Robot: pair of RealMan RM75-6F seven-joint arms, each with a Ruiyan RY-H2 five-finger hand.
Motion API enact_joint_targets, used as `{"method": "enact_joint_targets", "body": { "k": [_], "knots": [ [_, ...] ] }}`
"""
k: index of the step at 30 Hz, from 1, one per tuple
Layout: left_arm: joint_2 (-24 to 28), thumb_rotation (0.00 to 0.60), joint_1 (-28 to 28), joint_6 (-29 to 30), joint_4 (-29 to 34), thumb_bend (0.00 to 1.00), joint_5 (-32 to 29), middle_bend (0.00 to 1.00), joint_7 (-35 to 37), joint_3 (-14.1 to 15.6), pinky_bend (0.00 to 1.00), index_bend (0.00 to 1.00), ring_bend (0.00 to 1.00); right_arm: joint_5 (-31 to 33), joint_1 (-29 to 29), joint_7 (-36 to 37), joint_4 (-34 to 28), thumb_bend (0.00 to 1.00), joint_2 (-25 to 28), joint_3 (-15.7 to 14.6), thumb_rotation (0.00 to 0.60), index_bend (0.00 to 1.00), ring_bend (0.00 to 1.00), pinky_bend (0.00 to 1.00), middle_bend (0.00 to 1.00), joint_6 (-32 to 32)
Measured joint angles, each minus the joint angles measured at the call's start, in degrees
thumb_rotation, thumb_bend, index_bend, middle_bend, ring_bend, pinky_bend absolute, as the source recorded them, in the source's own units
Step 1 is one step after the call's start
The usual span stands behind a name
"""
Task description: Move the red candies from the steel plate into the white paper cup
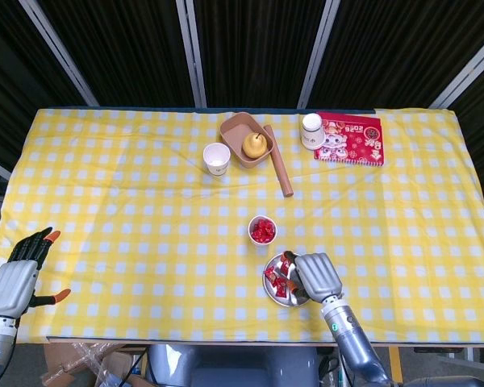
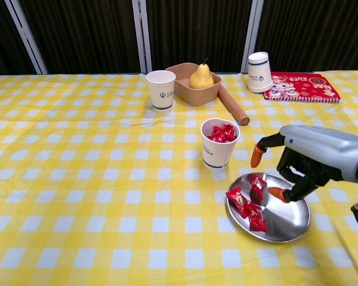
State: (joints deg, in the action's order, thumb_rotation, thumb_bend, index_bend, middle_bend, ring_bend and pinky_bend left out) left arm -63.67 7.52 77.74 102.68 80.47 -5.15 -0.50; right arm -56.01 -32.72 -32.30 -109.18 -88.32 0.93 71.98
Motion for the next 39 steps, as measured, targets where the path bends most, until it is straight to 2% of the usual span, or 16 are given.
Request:
{"method": "enact_joint_targets", "body": {
  "k": [7, 13, 26, 39],
  "knots": [
    [-0.2, 0.6, -0.2, 0.7, -0.3, 0.0, 0.8, 0.0, 0.6, 0.0, 0.0, 0.0, 0.0, -1.1, 1.2, -0.4, 1.4, 0.35, -3.0, -1.3, 0.6, 0.34, 0.97, 1.0, 0.87, 0.1],
    [-0.2, 0.6, -0.3, 0.8, -0.4, 0.0, 1.1, 0.0, 1.0, 0.0, 0.0, 0.0, 0.0, -1.0, 1.8, -0.7, 2.5, 0.35, -4.9, -0.9, 0.6, 0.34, 0.97, 1.0, 0.87, 0.0],
    [-0.2, 0.6, -0.3, 0.8, -0.4, 0.0, 0.9, 0.0, 1.0, -0.1, 0.0, 0.0, 0.0, 0.8, 2.6, 0.3, 5.8, 0.35, -5.6, -0.1, 0.6, 0.35, 0.97, 1.0, 0.87, -2.5],
    [-0.3, 0.6, -0.4, 0.9, -0.4, 0.0, 0.7, 0.0, 0.7, -0.2, 0.0, 0.0, 0.0, 0.6, 3.9, 2.3, 8.3, 0.35, -6.6, -0.4, 0.6, 0.42, 0.97, 1.0, 0.87, -4.3]
  ]
}}
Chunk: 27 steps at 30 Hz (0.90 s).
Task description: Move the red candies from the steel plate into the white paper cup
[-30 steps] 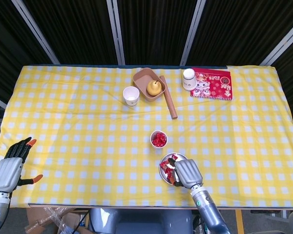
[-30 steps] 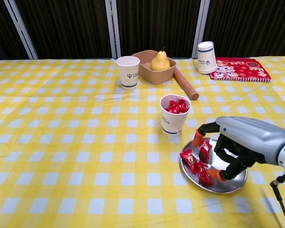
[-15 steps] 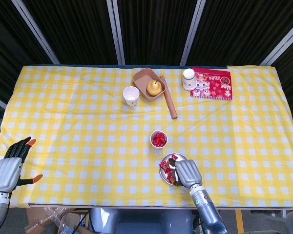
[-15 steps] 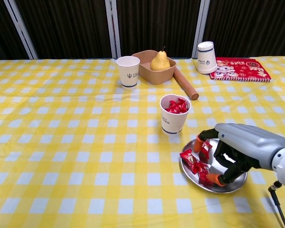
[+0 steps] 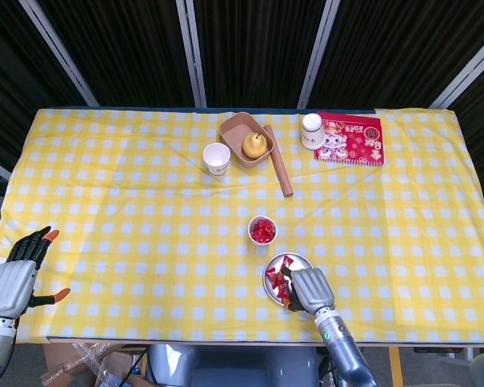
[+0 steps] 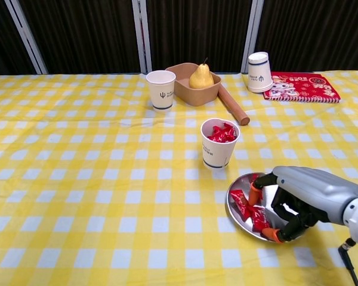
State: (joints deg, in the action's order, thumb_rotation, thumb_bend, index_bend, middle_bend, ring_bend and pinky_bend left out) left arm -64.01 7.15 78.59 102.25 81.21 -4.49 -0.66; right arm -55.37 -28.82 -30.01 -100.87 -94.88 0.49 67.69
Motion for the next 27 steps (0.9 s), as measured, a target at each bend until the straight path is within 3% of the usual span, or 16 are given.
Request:
{"method": "enact_joint_targets", "body": {
  "k": [10, 21, 27],
  "knots": [
    [0.0, 0.6, 0.0, -0.2, 0.0, 0.0, -0.2, 0.0, -0.1, -0.1, 0.0, 0.0, 0.0, -0.5, 0.5, 1.0, 1.0, 0.5, -0.2, 0.3, 0.6, 0.51, 0.97, 1.0, 0.87, -1.0],
    [0.0, 0.6, 0.0, -0.1, 0.0, 0.0, -0.1, 0.0, -0.1, -0.1, 0.0, 0.0, 0.0, -1.8, 1.0, 2.3, -0.4, 0.5, 1.0, 1.4, 0.6, 0.51, 0.97, 1.0, 0.87, -0.8],
    [0.0, 0.6, 0.0, -0.1, 0.0, 0.0, -0.3, 0.0, -0.1, -0.1, 0.0, 0.0, 0.0, -2.4, 0.9, 2.9, -2.7, 0.5, 3.1, 3.7, 0.6, 0.51, 0.97, 1.0, 0.87, 0.0]
  ]
}}
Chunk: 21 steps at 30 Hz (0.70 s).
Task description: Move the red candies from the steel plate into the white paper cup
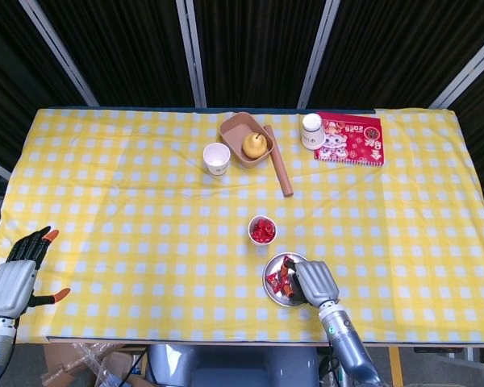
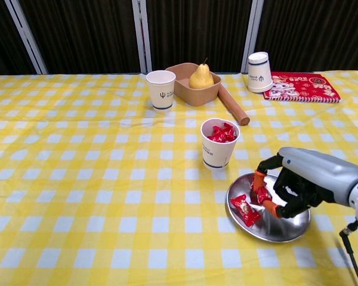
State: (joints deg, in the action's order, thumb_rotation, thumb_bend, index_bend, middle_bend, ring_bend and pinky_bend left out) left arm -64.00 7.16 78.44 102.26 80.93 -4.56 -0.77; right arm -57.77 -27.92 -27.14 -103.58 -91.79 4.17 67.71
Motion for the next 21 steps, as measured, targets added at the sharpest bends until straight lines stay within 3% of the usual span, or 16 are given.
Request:
{"method": "enact_joint_targets", "body": {
  "k": [12, 21],
  "knots": [
    [0.0, 0.6, 0.2, -0.6, 0.2, 0.0, -0.5, 0.0, -0.1, 0.0, 0.0, 0.0, 0.0, 0.5, -3.3, -0.1, -5.8, 0.5, 3.8, 8.2, 0.6, 0.52, 0.97, 1.0, 0.87, 0.7],
    [0.3, 0.6, 0.5, -1.6, 0.5, 0.0, -1.6, 0.0, -0.1, -0.2, 0.0, 0.0, 0.0, 4.0, -8.6, -2.1, -2.7, 0.5, 1.9, 12.9, 0.6, 0.52, 0.97, 1.0, 0.87, -1.2]
  ]
}}
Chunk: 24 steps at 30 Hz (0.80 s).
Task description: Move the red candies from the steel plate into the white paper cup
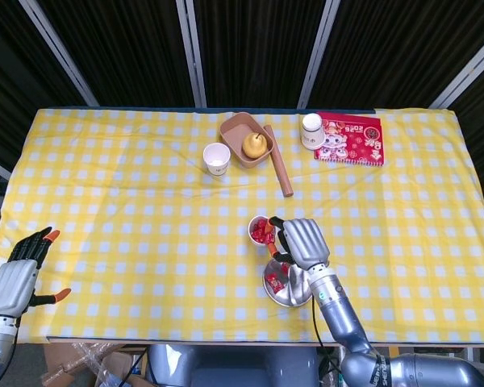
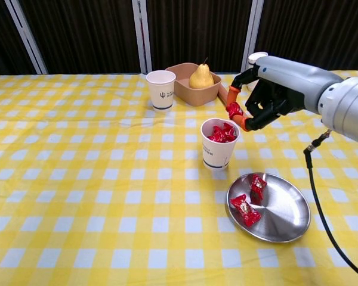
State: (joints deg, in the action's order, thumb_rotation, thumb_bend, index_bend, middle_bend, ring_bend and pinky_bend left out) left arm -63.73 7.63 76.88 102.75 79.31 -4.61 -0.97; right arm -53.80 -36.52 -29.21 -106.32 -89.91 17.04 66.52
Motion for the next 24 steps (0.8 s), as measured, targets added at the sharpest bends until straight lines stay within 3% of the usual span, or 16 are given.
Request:
{"method": "enact_joint_targets", "body": {
  "k": [11, 19, 24],
  "knots": [
    [0.4, 0.6, 0.3, -0.7, 0.3, 0.0, -0.9, 0.0, 0.6, -0.3, 0.0, 0.0, 0.0, 4.9, -4.6, -0.7, 10.3, 0.5, -4.5, 1.4, 0.6, 0.51, 0.97, 1.0, 0.87, -2.6],
    [0.6, 0.6, 0.4, -1.0, 0.4, 0.0, -1.2, 0.0, 0.7, -0.3, 0.0, 0.0, 0.0, 6.2, -6.0, -1.4, 12.6, 0.5, -5.7, 1.1, 0.6, 0.41, 0.97, 1.0, 0.87, -2.5],
    [0.6, 0.6, 0.4, -1.0, 0.4, 0.0, -1.1, 0.0, 0.8, -0.3, 0.0, 0.0, 0.0, 6.2, -5.9, -1.5, 11.9, 0.51, -5.4, 0.6, 0.6, 0.39, 0.97, 1.0, 0.87, -1.9]
  ]
}}
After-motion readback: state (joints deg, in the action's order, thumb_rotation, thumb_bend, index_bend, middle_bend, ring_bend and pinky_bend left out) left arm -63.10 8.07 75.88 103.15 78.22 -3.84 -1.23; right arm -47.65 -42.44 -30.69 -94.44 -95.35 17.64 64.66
